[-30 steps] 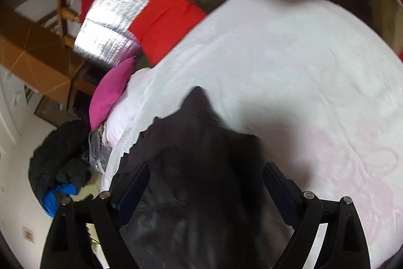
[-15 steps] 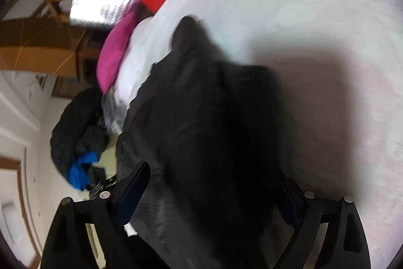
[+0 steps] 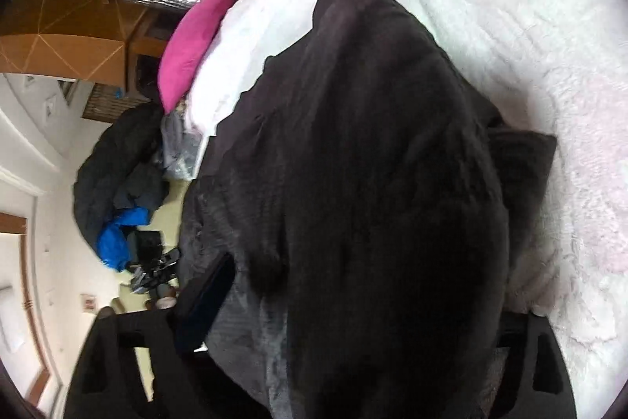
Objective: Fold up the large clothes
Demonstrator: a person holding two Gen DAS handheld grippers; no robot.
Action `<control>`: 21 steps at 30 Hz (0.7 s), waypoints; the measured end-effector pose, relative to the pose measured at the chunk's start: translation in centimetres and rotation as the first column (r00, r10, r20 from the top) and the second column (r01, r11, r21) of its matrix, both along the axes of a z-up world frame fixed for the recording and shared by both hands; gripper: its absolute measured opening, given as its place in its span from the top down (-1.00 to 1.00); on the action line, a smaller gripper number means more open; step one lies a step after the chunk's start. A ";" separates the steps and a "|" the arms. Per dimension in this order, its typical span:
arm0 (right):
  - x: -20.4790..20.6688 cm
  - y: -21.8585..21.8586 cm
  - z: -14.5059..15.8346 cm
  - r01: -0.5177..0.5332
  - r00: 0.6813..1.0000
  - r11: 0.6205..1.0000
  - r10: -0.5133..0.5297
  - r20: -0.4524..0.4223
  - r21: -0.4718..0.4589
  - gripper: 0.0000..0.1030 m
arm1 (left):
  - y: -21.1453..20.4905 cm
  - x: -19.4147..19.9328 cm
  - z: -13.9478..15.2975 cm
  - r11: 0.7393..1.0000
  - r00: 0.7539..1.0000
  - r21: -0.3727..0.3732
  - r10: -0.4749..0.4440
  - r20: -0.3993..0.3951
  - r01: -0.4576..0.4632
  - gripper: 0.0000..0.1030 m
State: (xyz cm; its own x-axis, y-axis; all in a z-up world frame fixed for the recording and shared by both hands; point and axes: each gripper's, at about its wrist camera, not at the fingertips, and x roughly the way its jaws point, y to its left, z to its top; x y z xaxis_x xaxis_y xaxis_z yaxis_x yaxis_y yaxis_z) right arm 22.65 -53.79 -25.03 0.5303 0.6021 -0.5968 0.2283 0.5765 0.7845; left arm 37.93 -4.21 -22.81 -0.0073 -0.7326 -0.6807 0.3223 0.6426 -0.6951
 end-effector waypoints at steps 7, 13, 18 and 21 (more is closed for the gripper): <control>0.1 1.1 2.6 0.027 0.996 0.998 -0.022 0.084 -0.060 -0.14 | -0.7 0.4 3.5 0.997 0.994 -0.046 0.058 0.096 -0.054 0.33; 0.4 1.3 4.2 0.065 0.987 0.995 -0.053 0.149 -0.080 -0.11 | -1.2 0.7 4.7 0.996 0.984 -0.021 0.088 0.157 -0.086 0.29; 1.0 -0.1 -0.6 0.109 0.993 0.994 -0.109 -0.042 0.011 -0.34 | -1.0 2.2 -0.7 0.980 0.992 0.156 0.129 -0.002 -0.127 -0.38; 0.2 -0.8 0.0 0.145 0.989 0.988 -0.144 -0.028 0.048 -0.46 | -1.1 2.3 -0.4 0.982 0.990 0.133 0.142 -0.024 -0.137 -0.43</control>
